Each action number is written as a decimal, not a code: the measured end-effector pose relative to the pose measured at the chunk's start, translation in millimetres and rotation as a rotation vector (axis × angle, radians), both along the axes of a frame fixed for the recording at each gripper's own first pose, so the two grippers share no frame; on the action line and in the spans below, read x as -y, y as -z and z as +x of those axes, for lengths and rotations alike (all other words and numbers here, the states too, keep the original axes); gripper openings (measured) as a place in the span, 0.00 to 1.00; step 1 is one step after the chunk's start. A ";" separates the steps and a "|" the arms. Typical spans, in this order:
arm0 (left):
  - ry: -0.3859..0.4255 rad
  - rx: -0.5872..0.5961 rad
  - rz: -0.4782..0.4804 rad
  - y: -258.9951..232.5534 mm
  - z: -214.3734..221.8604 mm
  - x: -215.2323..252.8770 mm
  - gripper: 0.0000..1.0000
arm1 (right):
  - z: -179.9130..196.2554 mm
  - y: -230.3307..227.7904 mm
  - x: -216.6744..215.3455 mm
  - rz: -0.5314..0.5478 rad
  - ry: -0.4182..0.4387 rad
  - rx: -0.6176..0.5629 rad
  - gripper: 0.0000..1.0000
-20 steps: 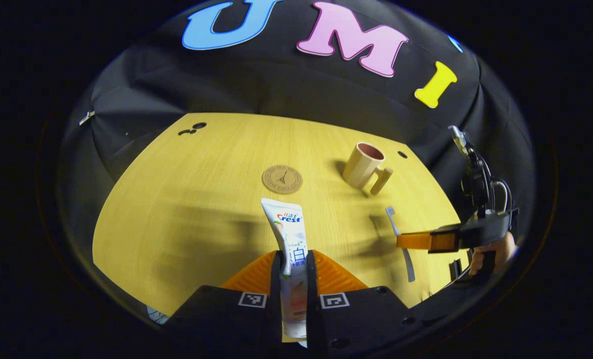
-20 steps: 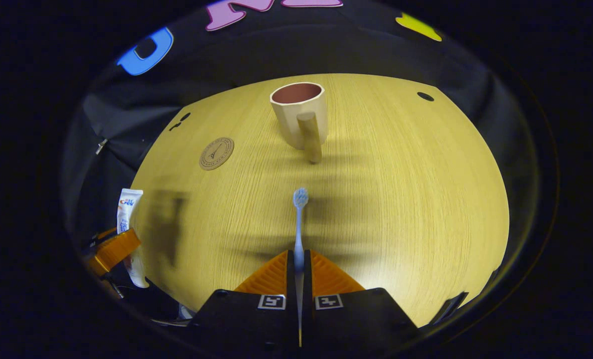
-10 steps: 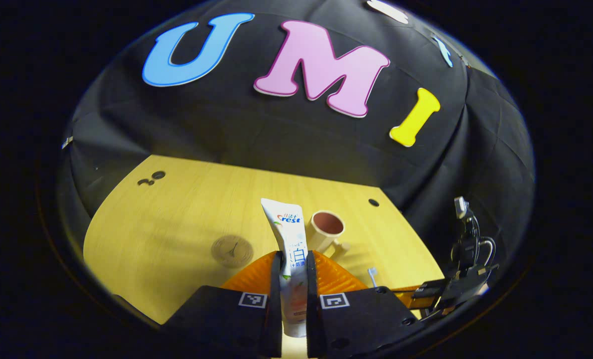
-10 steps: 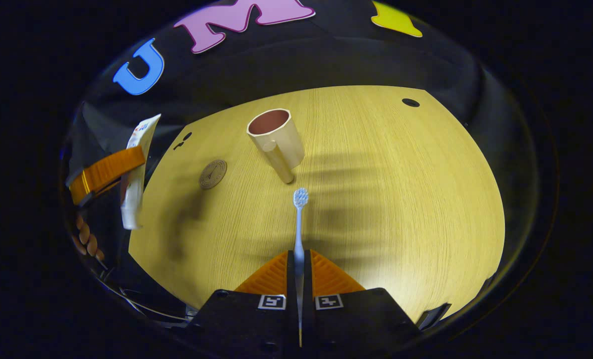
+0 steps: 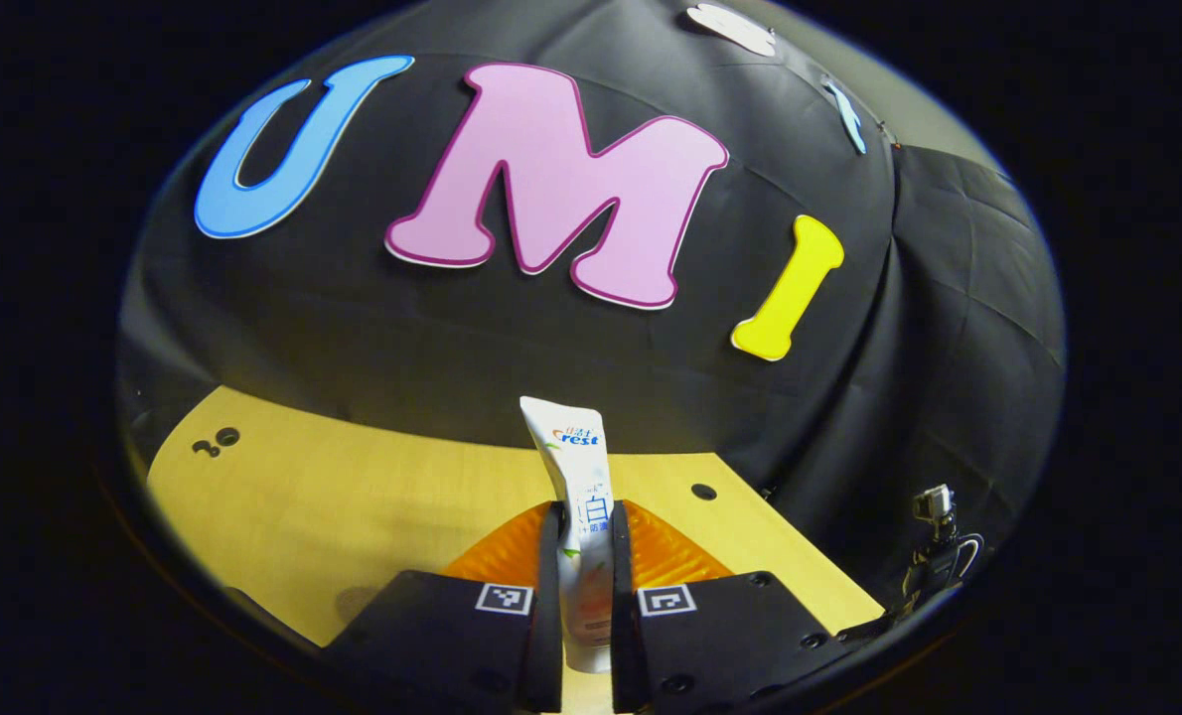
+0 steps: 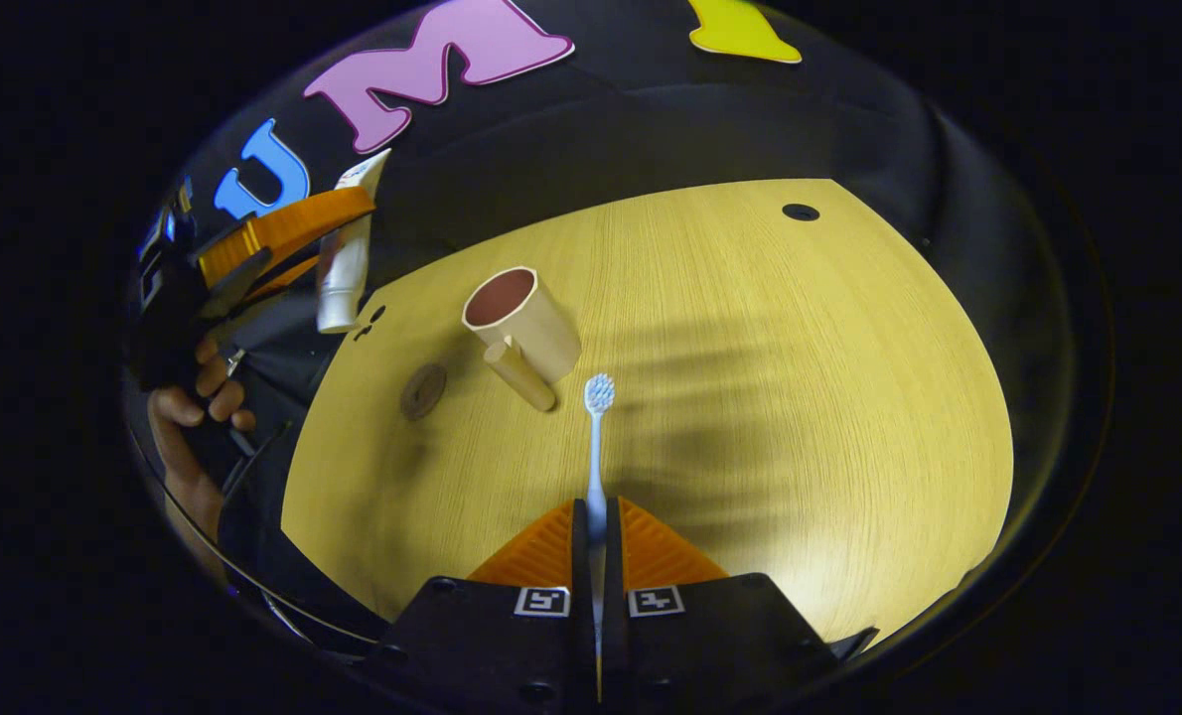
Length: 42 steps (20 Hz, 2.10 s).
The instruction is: Put the toothbrush and toothpaste on the desktop into the cup, then pick up the cup and place it on the coaster on the desktop.
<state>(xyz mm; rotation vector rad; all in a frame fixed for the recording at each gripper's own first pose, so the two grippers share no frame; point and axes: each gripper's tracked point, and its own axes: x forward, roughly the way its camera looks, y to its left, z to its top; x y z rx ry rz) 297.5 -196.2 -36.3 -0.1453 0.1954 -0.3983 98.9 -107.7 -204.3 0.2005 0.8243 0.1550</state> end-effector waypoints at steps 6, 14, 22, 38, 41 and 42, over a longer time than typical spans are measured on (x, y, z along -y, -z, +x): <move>0.058 0.040 -0.026 18.5 46.6 24.1 0.24 | 16.8 4.2 6.6 0.005 -0.022 0.037 0.06; 0.110 0.074 0.050 72.7 74.4 39.4 0.25 | 30.9 10.5 8.3 0.046 0.001 0.104 0.06; 0.114 0.148 0.162 108.7 63.9 28.2 0.31 | 52.9 13.8 6.5 0.049 0.009 0.198 0.06; -0.048 0.044 0.006 111.3 -74.8 -58.3 0.97 | 171.9 -96.9 -27.9 0.122 0.047 0.623 0.06; -0.055 -0.008 -0.025 119.0 -91.9 -68.3 0.97 | 184.0 -99.3 -40.8 0.166 0.053 0.650 0.06; -0.050 -0.027 -0.052 120.1 -97.7 -69.8 0.98 | 186.6 -100.7 -44.6 0.172 0.048 0.665 0.06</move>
